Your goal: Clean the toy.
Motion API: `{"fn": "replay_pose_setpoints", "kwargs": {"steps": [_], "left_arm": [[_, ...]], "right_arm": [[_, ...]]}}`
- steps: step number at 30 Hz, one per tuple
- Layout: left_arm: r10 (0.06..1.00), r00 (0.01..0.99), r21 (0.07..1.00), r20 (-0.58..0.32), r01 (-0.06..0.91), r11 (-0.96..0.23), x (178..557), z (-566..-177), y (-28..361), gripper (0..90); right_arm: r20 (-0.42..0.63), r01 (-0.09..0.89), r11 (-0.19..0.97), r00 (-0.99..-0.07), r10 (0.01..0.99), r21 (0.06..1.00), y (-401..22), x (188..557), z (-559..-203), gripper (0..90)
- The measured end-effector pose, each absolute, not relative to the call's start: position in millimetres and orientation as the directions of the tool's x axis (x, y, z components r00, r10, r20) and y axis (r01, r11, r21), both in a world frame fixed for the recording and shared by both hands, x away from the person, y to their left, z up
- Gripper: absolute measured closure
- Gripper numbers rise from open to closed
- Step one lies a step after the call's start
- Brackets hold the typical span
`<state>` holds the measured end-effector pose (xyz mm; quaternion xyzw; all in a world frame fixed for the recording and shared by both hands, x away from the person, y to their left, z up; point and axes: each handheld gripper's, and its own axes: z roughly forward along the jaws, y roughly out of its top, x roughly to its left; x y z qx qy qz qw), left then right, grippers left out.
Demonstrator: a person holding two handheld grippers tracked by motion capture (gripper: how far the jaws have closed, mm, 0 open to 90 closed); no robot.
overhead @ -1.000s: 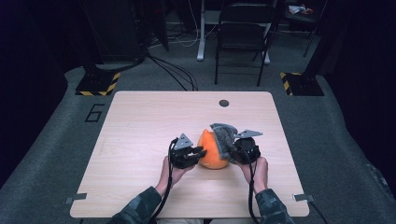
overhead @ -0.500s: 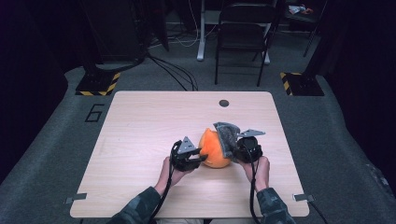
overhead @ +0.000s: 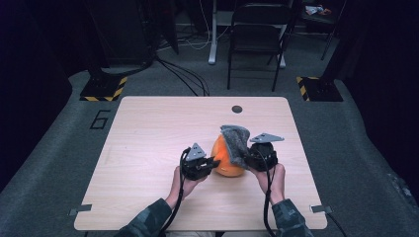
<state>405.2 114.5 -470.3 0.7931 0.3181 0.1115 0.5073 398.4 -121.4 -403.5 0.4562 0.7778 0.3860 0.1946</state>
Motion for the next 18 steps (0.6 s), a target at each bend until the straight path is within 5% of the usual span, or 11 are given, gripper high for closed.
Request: {"fn": "replay_pose_setpoints", "kwargs": {"steps": [6, 18], "left_arm": [[0.617, 0.771, 0.876, -0.155, 0.396, -0.275, 404, -470, 112, 77.7], [0.619, 0.77, 0.866, -0.157, 0.409, -0.288, 408, -474, 113, 76.8]], "right_arm": [[0.023, 0.543, 0.342, -0.557, 0.83, 0.767, -99, 393, -408, 75.3], [0.012, 0.606, 0.328, -0.487, 0.873, 0.725, -120, 406, -433, 75.2]]}}
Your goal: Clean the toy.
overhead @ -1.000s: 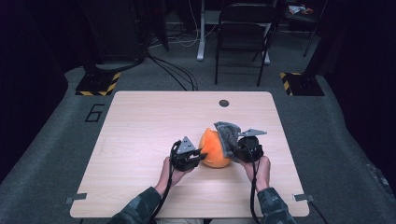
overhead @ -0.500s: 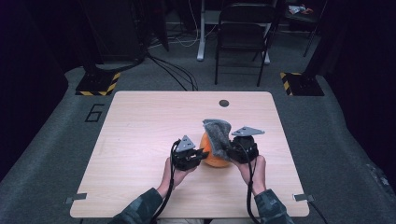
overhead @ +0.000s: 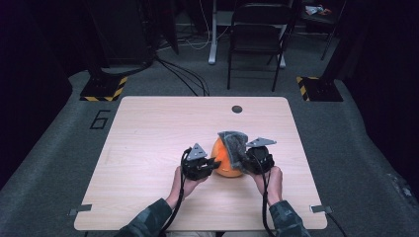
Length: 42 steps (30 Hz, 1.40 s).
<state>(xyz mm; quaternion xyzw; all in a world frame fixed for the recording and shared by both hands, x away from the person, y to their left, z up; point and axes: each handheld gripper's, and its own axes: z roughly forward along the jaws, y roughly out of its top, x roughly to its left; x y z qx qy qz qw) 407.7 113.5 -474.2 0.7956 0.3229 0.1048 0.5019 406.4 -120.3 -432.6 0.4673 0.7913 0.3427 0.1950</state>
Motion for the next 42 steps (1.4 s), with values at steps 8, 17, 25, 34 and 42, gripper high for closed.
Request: {"fn": "replay_pose_setpoints", "kwargs": {"steps": [8, 17, 25, 34, 42], "left_arm": [[0.613, 0.774, 0.863, -0.161, 0.411, -0.293, 408, -475, 115, 76.5], [0.623, 0.765, 0.868, -0.163, 0.411, -0.279, 411, -476, 117, 76.4], [0.622, 0.765, 0.868, -0.167, 0.412, -0.275, 411, -476, 117, 75.4], [0.591, 0.803, 0.862, -0.075, 0.35, -0.367, 411, -473, 119, 46.6], [0.593, 0.805, 0.85, 0.027, 0.294, -0.437, 406, -484, 104, 69.1]], "right_arm": [[0.006, 0.661, 0.303, -0.421, 0.907, 0.687, -142, 417, -449, 75.2], [0.042, 0.703, 0.23, -0.347, 0.937, 0.673, -168, 424, -455, 75.3], [0.069, 0.605, 0.267, -0.473, 0.878, 0.75, -141, 406, -419, 75.3], [0.036, 0.63, 0.304, -0.467, 0.883, 0.715, -129, 412, -438, 75.3], [0.053, 0.631, 0.299, -0.476, 0.878, 0.716, -133, 415, -444, 75.1]]}}
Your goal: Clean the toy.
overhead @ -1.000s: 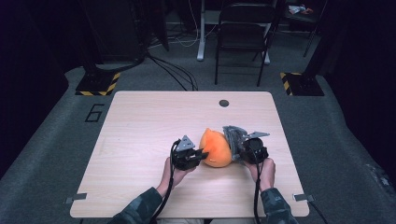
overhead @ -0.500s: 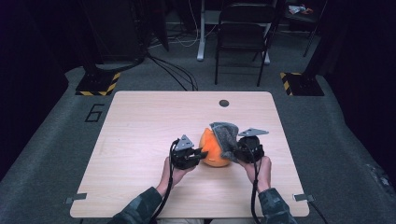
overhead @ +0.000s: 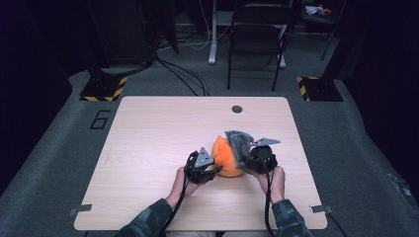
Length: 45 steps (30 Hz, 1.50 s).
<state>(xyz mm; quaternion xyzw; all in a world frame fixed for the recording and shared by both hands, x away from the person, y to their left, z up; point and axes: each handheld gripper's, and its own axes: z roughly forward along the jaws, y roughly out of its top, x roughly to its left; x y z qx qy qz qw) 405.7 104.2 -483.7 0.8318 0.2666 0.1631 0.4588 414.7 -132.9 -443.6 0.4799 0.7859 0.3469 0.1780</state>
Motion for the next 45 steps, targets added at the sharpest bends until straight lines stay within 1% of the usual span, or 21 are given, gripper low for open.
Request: {"fn": "replay_pose_setpoints", "kwargs": {"steps": [2, 4, 8, 9, 11, 15, 17, 18, 21, 27, 29, 31, 33, 35, 36, 37, 39, 40, 41, 43, 45], "left_arm": [[0.598, 0.801, 0.858, 0.02, 0.294, -0.422, 405, -482, 105, 73.5], [0.599, 0.8, 0.865, 0.009, 0.295, -0.407, 406, -481, 106, 75.6], [0.599, 0.8, 0.876, -0.036, 0.314, -0.367, 407, -477, 109, 77.5], [0.604, 0.796, 0.88, -0.032, 0.31, -0.361, 407, -476, 109, 77.8], [0.599, 0.799, 0.885, -0.055, 0.317, -0.342, 407, -474, 110, 78.3], [0.589, 0.803, 0.887, -0.098, 0.338, -0.314, 406, -469, 111, 78.9], [0.588, 0.803, 0.889, -0.093, 0.334, -0.315, 405, -469, 110, 78.9], [0.582, 0.807, 0.883, -0.096, 0.339, -0.325, 405, -469, 110, 78.8], [0.579, 0.81, 0.875, -0.098, 0.347, -0.338, 406, -473, 109, 78.6], [0.572, 0.816, 0.876, -0.085, 0.335, -0.346, 405, -475, 107, 78.4], [0.574, 0.814, 0.874, -0.087, 0.339, -0.348, 405, -475, 106, 78.4], [0.568, 0.819, 0.87, -0.084, 0.338, -0.359, 405, -476, 107, 78.4], [0.568, 0.819, 0.87, -0.083, 0.338, -0.359, 405, -476, 107, 78.2], [0.569, 0.819, 0.87, -0.082, 0.336, -0.359, 405, -476, 107, 76.1], [0.569, 0.82, 0.871, -0.071, 0.329, -0.364, 406, -476, 107, 72.5], [0.573, 0.816, 0.871, -0.073, 0.332, -0.362, 405, -475, 106, 65.6], [0.57, 0.821, 0.868, -0.038, 0.309, -0.388, 405, -475, 106, 55.3], [0.565, 0.825, 0.866, -0.021, 0.297, -0.402, 405, -475, 105, 53.0], [0.562, 0.827, 0.865, -0.004, 0.285, -0.413, 404, -478, 104, 52.9], [0.566, 0.824, 0.864, 0.016, 0.274, -0.423, 403, -481, 103, 60.0], [0.567, 0.823, 0.862, 0.005, 0.284, -0.419, 403, -481, 104, 67.9]], "right_arm": [[0.06, 0.621, 0.293, -0.482, 0.874, 0.727, -137, 415, -443, 75.1], [0.055, 0.606, 0.283, -0.478, 0.876, 0.743, -138, 413, -437, 75.2], [0.064, 0.58, 0.266, -0.485, 0.872, 0.77, -136, 407, -421, 75.4], [0.071, 0.57, 0.259, -0.491, 0.868, 0.78, -134, 404, -415, 75.4], [0.079, 0.552, 0.255, -0.509, 0.857, 0.794, -130, 400, -406, 75.4], [0.09, 0.53, 0.261, -0.547, 0.832, 0.807, -116, 392, -398, 75.3], [0.082, 0.529, 0.283, -0.563, 0.822, 0.8, -108, 390, -401, 75.2], [0.058, 0.533, 0.315, -0.57, 0.82, 0.785, -103, 392, -406, 75.2], [0.028, 0.545, 0.345, -0.562, 0.826, 0.764, -102, 397, -419, 74.9], [0.052, 0.569, 0.33, -0.552, 0.832, 0.753, -115, 402, -428, 74.3], [0.034, 0.561, 0.35, -0.561, 0.827, 0.75, -117, 403, -430, 74.1], [0.051, 0.574, 0.349, -0.566, 0.823, 0.741, -118, 405, -432, 74.0], [0.046, 0.559, 0.357, -0.581, 0.812, 0.748, -120, 404, -434, 74.0], [0.037, 0.541, 0.353, -0.583, 0.811, 0.763, -120, 402, -436, 74.1], [0.045, 0.545, 0.347, -0.581, 0.813, 0.763, -120, 402, -437, 74.2], [0.045, 0.55, 0.351, -0.581, 0.813, 0.758, -120, 403, -437, 74.2], [0.048, 0.552, 0.353, -0.584, 0.81, 0.755, -121, 404, -437, 74.1], [0.05, 0.553, 0.35, -0.582, 0.811, 0.756, -121, 404, -437, 74.1], [0.052, 0.555, 0.349, -0.581, 0.812, 0.755, -120, 404, -438, 73.8], [0.045, 0.55, 0.351, -0.58, 0.813, 0.758, -118, 403, -439, 72.7], [0.044, 0.541, 0.359, -0.595, 0.803, 0.761, -118, 404, -441, 69.4]]}}
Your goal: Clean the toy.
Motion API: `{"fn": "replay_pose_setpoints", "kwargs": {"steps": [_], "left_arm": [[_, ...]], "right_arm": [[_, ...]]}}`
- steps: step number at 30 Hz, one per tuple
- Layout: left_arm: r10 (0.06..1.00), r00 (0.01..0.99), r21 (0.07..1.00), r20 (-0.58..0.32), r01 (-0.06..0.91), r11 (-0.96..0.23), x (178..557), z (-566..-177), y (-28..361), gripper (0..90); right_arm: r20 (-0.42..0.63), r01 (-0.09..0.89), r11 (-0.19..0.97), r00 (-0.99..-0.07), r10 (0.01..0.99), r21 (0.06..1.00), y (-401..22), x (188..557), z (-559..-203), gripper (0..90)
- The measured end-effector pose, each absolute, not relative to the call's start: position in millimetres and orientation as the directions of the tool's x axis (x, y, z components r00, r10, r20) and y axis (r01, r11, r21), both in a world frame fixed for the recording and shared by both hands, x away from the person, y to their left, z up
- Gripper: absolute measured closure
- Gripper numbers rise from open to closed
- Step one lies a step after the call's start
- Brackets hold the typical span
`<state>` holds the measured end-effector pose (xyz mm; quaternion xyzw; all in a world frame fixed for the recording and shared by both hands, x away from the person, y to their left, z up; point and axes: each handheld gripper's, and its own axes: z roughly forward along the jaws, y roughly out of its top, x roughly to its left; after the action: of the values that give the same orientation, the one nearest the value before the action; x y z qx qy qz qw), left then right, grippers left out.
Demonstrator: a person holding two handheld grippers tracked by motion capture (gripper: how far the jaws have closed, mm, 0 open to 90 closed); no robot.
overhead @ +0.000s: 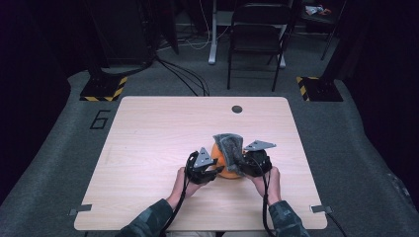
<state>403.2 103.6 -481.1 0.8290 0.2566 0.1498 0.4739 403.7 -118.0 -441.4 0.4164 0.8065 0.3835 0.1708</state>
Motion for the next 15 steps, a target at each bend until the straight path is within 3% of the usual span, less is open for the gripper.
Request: {"fn": "replay_pose_setpoints", "kwargs": {"steps": [2, 7, 15], "left_arm": [[0.572, 0.82, 0.863, 0.004, 0.286, -0.416, 402.6, -481.3, 103.6, 72.5], [0.58, 0.815, 0.865, -0.003, 0.293, -0.408, 402.1, -481.5, 103.1, 74.0], [0.59, 0.805, 0.878, -0.057, 0.322, -0.354, 404.3, -479.1, 106.9, 77.2]], "right_arm": [[0.063, 0.547, 0.335, -0.584, 0.809, 0.768, -118.4, 404.2, -442.9, 67.9], [0.048, 0.54, 0.336, -0.575, 0.816, 0.772, -117.2, 403.7, -443.1, 65.1], [-0.021, 0.502, 0.371, -0.573, 0.819, 0.781, -111.5, 398.8, -437.9, 74.0]]}}
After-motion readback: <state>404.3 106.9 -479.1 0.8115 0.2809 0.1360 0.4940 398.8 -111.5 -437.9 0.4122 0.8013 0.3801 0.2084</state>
